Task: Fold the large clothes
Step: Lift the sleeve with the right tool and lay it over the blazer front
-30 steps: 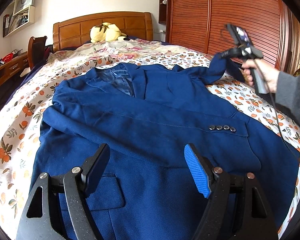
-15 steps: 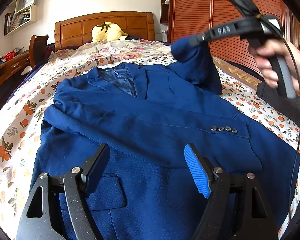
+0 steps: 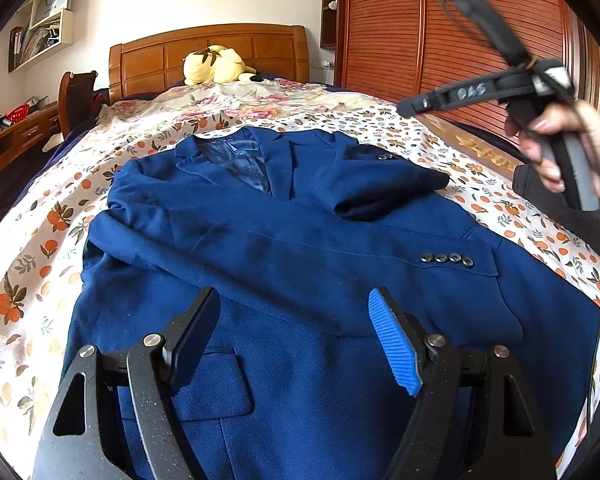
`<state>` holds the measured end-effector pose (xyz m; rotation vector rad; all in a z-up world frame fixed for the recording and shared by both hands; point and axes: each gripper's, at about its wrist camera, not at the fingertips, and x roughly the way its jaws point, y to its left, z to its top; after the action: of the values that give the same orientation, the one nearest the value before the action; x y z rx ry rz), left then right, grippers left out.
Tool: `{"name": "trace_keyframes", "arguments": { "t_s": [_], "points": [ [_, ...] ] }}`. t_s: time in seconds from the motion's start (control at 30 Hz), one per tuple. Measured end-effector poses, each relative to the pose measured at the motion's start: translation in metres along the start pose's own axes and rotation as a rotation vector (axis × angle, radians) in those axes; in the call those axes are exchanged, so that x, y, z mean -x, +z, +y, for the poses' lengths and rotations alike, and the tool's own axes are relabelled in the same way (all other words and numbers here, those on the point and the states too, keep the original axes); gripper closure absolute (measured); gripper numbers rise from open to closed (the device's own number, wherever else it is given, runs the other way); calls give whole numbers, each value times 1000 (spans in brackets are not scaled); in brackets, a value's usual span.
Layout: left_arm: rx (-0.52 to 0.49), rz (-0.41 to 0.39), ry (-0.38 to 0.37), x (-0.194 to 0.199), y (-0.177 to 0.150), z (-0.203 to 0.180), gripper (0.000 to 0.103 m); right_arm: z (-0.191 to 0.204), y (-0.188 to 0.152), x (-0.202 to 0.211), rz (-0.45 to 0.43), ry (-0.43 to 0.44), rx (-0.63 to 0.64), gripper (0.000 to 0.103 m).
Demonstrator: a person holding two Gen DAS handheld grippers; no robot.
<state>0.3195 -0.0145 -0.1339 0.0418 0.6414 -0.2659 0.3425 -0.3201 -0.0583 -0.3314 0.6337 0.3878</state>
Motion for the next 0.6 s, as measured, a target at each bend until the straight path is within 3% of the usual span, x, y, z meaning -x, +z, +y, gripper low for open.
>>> {"name": "trace_keyframes", "arguments": {
  "t_s": [0.17,0.3,0.47,0.5,0.6],
  "points": [
    [-1,1,-1,0,0,0,25,-47,-23,-48,113,-52,-157,39],
    [-4,-1,-1,1,0,-1,25,-82,-43,-85,207,-17,-315,39],
    [-7,-14,12,5,0,-2,25,-105,-57,-106,227,134,-499,39],
    [-11,-19,16,6,0,-3,25,-107,-59,-105,212,172,-531,41],
    [-16,-28,26,9,-1,-3,25,-100,-57,-105,207,184,-497,73]
  ]
}}
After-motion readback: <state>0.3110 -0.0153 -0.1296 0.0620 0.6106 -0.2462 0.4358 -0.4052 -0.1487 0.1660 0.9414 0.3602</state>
